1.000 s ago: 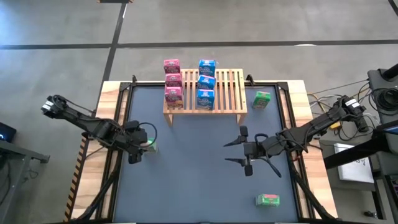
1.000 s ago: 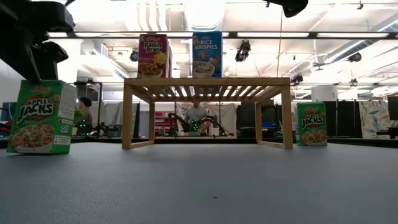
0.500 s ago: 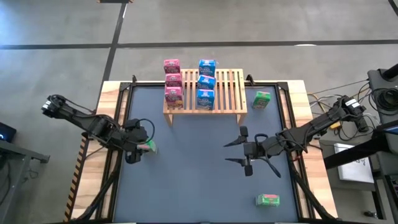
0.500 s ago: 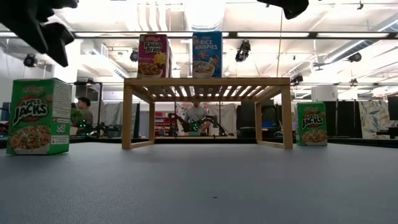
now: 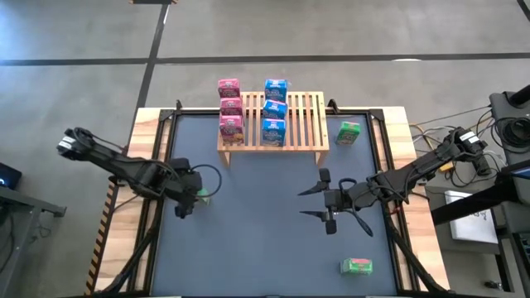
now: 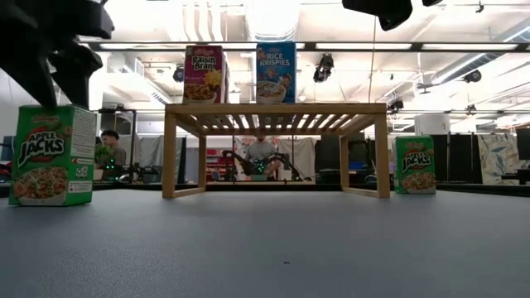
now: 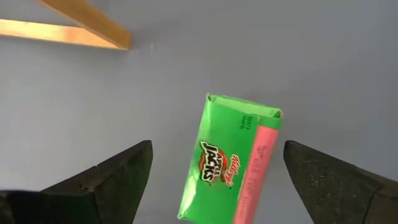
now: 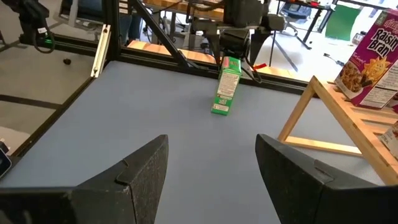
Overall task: Stack cereal on shelf
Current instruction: Put the middle left green cereal box on the shelf
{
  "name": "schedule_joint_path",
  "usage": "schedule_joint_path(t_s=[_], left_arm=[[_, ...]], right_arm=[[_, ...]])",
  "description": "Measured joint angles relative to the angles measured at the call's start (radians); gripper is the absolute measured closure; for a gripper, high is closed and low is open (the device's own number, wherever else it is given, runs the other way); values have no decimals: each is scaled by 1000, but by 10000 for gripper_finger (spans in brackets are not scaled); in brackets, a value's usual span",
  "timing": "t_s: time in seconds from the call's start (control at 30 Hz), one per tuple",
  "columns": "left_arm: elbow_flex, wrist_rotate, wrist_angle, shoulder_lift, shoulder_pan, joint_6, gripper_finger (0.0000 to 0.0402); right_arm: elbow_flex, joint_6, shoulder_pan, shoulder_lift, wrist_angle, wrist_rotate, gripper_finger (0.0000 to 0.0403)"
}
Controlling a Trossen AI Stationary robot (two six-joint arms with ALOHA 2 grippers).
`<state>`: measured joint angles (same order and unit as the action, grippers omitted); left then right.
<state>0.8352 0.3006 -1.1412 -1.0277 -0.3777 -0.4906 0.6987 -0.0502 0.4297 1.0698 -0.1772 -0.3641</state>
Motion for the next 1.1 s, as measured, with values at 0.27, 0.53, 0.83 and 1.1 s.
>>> schedule_joint_path(t_s=[0.27, 0.53, 0.83, 1.1], left_arm=[[-32, -57, 6, -6, 49, 34, 57], [-99, -114, 78, 57, 55, 25, 78], [-121, -130, 88, 62, 55, 19, 131], [-124, -131, 110, 62, 55, 19, 200]], right_arm=[[0, -1, 0, 0, 0, 0, 172], [-6, -2, 0, 0, 0, 0, 172], [-13, -2, 0, 0, -20, 0, 172], [-16, -2, 0, 0, -20, 0, 172]])
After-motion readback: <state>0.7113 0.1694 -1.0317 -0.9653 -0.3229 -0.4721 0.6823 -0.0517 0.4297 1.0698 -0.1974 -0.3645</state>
